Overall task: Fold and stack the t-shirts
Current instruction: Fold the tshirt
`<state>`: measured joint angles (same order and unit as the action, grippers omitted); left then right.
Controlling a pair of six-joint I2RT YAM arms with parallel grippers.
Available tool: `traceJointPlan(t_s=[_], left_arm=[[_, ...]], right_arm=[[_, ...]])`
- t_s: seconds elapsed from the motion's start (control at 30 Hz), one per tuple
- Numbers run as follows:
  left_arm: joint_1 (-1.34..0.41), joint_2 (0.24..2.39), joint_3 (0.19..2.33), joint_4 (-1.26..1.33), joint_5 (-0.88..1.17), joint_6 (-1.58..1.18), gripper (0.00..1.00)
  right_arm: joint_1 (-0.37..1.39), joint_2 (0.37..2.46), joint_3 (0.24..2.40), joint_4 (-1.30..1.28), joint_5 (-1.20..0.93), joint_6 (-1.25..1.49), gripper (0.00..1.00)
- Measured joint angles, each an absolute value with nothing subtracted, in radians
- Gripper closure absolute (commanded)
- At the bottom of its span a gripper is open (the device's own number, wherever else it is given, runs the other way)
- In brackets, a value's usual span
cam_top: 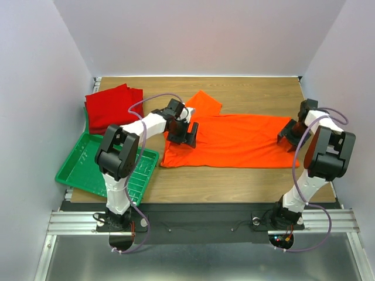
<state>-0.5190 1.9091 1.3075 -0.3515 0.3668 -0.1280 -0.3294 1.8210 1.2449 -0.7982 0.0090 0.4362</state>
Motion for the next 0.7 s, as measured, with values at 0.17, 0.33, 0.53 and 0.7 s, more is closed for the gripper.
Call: traceJointPlan(t_s=[0.17, 0.33, 0.53, 0.7], left_arm=[[-0.491, 1.909, 1.417, -0.443, 0.344, -0.153, 0.07], [-0.435, 1.938, 1.635, -0.455, 0.270, -0.186, 0.10], [-0.395, 2.053, 1.806, -0.464, 0.199, -0.193, 0.18], [-0.398, 2.113, 1.811, -0.507, 0.183, -0.196, 0.29]], right_arm=[[-0.306, 1.811, 1.412, -0.850, 0.018, 0.419, 0.37], [-0.155, 1.877, 1.680, -0.844, 0.027, 0.410, 0.41], [0.113, 2.178, 1.980, -0.816, -0.067, 0.408, 0.44], [0.263, 2.394, 2.157, -0.816, -0.185, 0.408, 0.46]])
